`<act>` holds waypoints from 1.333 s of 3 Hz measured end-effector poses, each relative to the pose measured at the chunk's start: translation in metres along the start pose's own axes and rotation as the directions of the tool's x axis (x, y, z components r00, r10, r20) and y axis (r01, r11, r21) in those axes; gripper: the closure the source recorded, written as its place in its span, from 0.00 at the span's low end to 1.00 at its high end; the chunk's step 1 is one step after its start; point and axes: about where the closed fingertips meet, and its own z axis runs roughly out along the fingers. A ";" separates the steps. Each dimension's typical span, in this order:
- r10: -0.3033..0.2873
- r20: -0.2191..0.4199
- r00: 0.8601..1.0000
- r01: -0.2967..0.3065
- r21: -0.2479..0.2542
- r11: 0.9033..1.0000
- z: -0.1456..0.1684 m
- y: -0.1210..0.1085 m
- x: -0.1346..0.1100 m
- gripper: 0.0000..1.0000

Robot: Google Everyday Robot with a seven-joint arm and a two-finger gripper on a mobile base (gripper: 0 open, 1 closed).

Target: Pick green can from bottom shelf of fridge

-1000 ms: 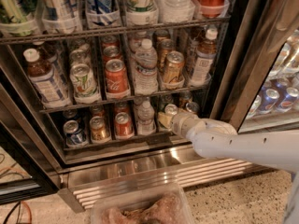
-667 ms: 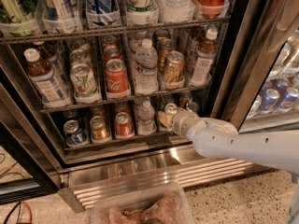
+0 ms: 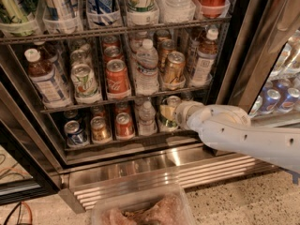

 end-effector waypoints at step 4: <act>0.163 -0.209 0.964 -0.166 0.003 0.986 -0.006 0.018 0.080 1.00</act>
Offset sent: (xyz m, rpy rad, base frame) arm -0.0119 0.0059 -0.0092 -0.0142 0.0731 0.0092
